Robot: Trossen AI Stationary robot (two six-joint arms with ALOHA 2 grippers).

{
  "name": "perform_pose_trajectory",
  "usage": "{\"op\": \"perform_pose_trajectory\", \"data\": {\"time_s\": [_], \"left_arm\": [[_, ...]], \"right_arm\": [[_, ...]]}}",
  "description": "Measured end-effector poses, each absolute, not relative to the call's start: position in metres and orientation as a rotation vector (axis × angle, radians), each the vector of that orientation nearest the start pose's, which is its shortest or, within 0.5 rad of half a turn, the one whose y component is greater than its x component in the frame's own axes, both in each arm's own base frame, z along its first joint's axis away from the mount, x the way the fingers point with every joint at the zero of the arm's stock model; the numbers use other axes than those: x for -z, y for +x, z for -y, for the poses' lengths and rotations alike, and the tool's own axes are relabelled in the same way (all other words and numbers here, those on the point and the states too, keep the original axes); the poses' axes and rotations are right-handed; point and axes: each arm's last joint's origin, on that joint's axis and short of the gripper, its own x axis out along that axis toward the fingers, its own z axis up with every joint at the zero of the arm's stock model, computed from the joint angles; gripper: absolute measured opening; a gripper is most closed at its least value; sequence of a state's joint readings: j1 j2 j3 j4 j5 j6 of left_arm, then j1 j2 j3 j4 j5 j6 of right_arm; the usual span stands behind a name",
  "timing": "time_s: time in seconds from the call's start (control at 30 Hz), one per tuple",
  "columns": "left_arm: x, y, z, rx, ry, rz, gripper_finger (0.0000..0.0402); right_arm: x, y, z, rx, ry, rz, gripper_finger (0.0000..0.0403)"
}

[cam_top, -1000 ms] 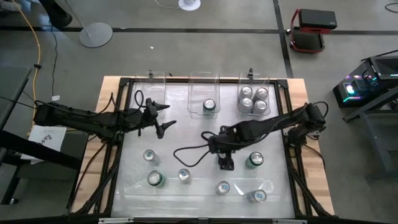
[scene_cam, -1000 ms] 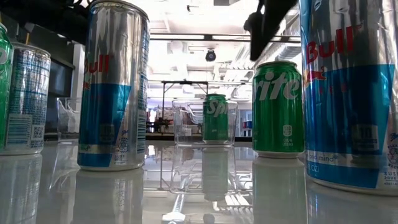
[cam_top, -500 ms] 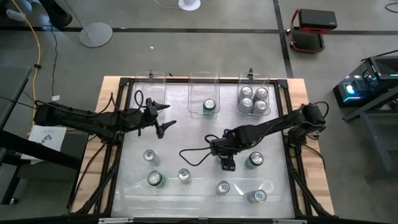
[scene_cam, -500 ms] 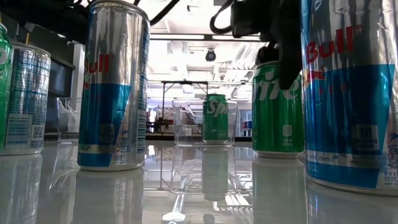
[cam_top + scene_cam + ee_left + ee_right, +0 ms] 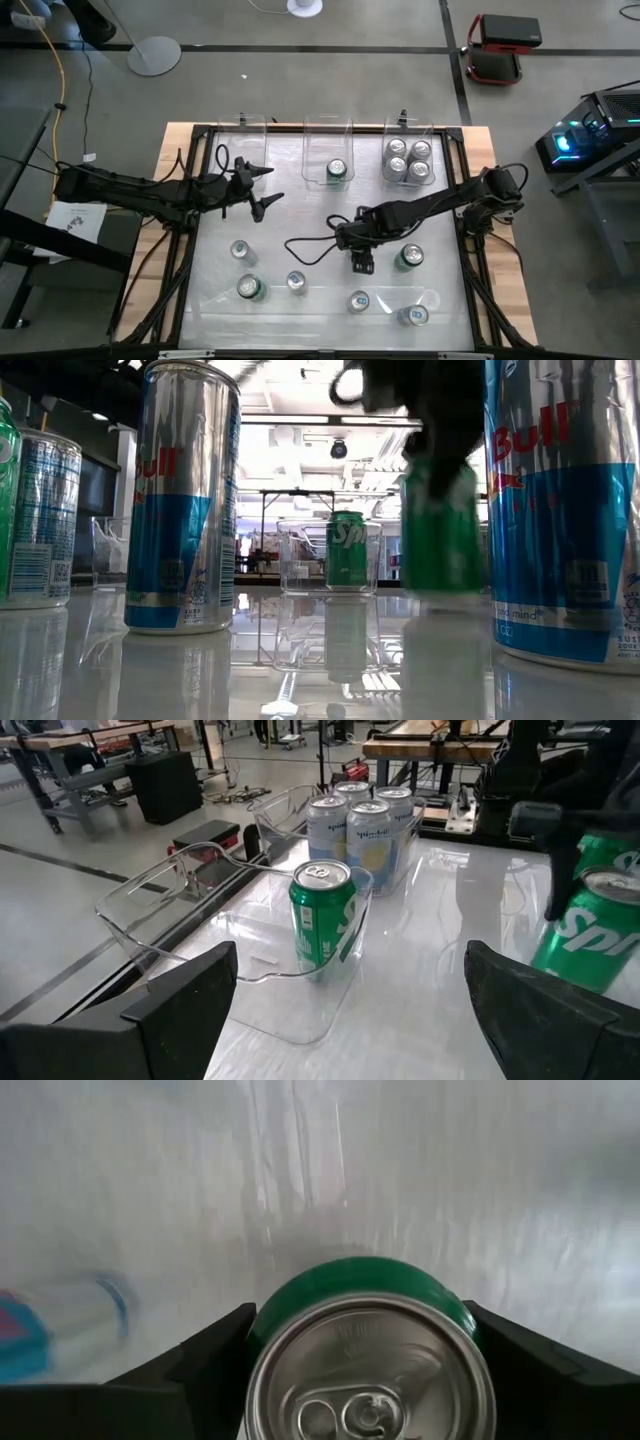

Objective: Sort soda cans
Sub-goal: Put the top left green soda can into the middle transparent bin

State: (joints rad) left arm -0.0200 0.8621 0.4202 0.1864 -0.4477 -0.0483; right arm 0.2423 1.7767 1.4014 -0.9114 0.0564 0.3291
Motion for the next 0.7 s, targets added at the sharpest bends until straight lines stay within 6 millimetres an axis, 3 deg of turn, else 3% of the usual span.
{"op": "perform_pose_trajectory", "data": {"time_s": [0.2,0.3,0.4,0.5,0.57,0.7], "left_arm": [[-0.23,0.186,-0.009,-0.431,0.011,-0.237,0.0367],[-0.23,0.186,-0.009,-0.431,0.011,-0.238,0.0367],[-0.23,0.186,-0.009,-0.431,0.011,-0.238,0.0367],[-0.23,0.186,-0.009,-0.431,0.011,-0.239,0.0367],[-0.23,0.186,-0.009,-0.431,0.012,-0.24,0.0367],[-0.23,0.186,-0.009,-0.431,0.012,-0.241,0.0367]], "right_arm": [[-0.306,0.366,-0.061,0.161,-0.084,-1.022,0.0285],[-0.347,0.375,-0.03,0.276,-0.122,-0.883,0.0285],[-0.372,0.378,0.014,0.339,-0.063,-0.819,0.0285],[-0.369,0.384,0.061,0.36,0.031,-0.835,0.0285],[-0.355,0.389,0.089,0.331,0.074,-0.88,0.0285],[-0.326,0.4,0.124,0.313,0.122,-0.94,0.0285]]}}
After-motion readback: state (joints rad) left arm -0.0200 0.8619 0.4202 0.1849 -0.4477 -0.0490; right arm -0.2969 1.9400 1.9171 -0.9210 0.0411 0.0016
